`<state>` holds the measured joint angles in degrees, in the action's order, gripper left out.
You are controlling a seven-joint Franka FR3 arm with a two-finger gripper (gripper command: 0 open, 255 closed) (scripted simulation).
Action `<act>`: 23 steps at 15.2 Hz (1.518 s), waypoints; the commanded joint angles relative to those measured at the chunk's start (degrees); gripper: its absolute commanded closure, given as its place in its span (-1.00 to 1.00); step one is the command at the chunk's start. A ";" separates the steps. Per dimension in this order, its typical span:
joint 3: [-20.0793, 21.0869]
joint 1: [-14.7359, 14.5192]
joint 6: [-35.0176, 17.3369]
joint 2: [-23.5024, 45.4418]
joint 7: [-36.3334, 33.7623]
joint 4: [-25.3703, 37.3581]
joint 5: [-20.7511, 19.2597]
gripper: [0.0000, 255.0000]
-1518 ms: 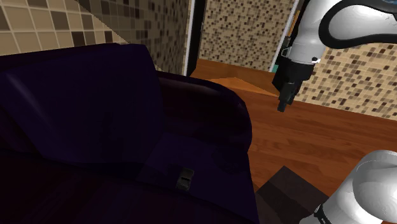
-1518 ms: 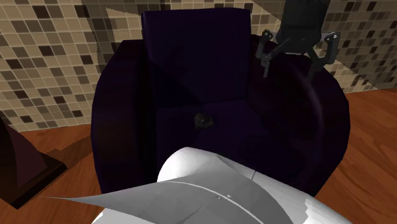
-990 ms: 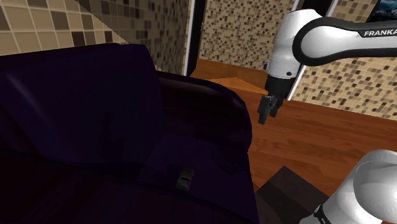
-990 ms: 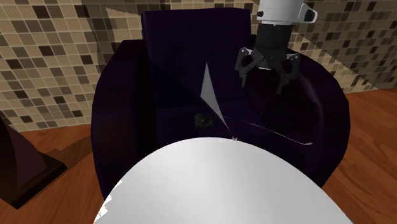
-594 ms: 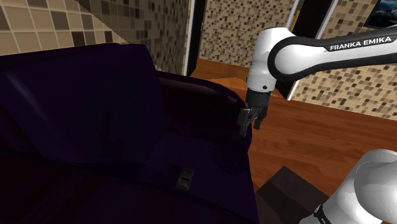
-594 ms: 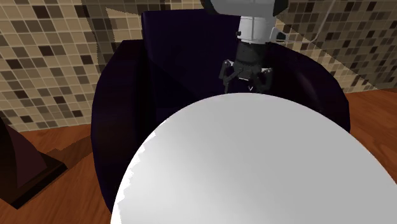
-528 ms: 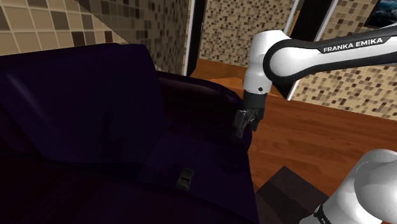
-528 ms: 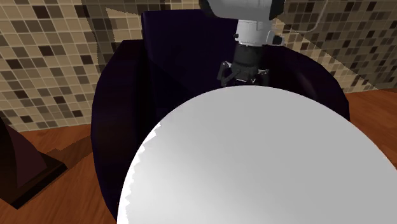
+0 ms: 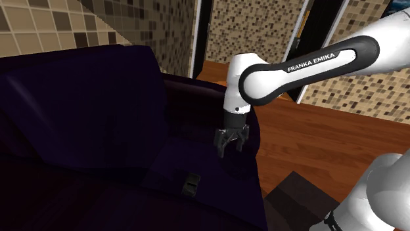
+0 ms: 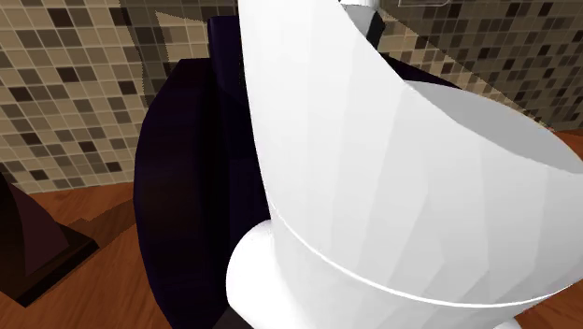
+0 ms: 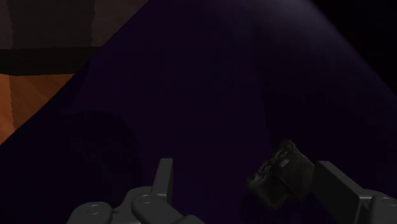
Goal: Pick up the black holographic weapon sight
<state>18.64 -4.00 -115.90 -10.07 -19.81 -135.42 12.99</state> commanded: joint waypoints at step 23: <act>2.81 -5.13 -15.43 30.83 -13.60 13.51 -1.87 1.00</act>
<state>21.50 -9.16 -131.32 20.68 -33.42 -121.86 11.15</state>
